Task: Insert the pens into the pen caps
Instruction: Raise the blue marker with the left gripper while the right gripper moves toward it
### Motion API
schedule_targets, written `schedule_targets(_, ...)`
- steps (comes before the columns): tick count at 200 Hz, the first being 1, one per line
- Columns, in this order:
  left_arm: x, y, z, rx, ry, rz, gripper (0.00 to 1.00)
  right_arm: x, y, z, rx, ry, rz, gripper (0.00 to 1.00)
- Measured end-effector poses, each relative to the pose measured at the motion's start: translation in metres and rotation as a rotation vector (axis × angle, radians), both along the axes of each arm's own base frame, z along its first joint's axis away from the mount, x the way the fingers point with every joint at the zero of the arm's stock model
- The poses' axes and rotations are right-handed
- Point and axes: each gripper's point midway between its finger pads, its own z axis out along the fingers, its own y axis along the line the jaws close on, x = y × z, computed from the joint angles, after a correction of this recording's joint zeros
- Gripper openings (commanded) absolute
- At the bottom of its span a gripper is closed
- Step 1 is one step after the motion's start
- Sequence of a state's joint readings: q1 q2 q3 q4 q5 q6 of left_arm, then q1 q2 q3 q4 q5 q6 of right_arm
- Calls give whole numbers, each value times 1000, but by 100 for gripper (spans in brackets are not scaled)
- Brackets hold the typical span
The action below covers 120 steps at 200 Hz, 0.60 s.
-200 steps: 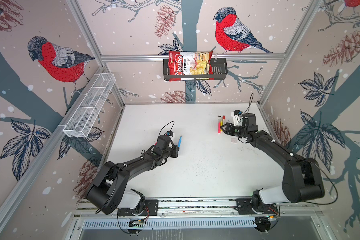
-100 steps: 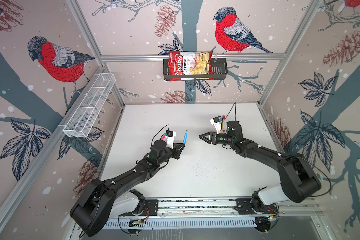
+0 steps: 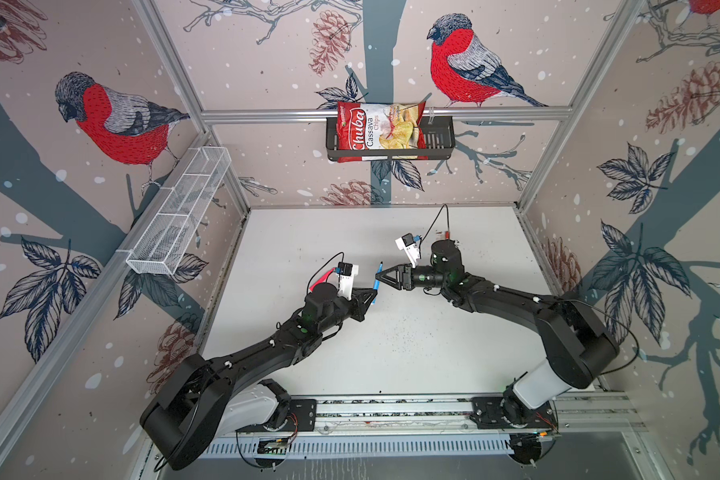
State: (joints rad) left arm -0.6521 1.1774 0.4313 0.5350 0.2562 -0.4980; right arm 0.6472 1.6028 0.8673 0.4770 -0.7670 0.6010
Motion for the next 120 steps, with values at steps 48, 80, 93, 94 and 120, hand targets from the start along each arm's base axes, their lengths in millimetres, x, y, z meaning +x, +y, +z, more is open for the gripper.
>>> schedule_targets(48, -4, -7, 1, -6, -6, -23, 14, 0, 8, -5, -8, 8, 6, 19)
schedule_targets(80, -5, -9, 1, -6, -8, -27, 21, 0, 8, -5, -8, 16, 5, 9)
schedule_targets(93, -6, -9, 1, -6, -7, -30, 37, -1, 8, -5, -11, 15, 4, 8)
schedule_targets(94, -6, -9, 1, -6, -7, -31, 38, -1, 8, -6, -11, 13, 4, 8)
schedule_targets(120, -9, -12, 1, -10, -4, -48, 41, 0, 9, -7, -26, 11, -7, 7)
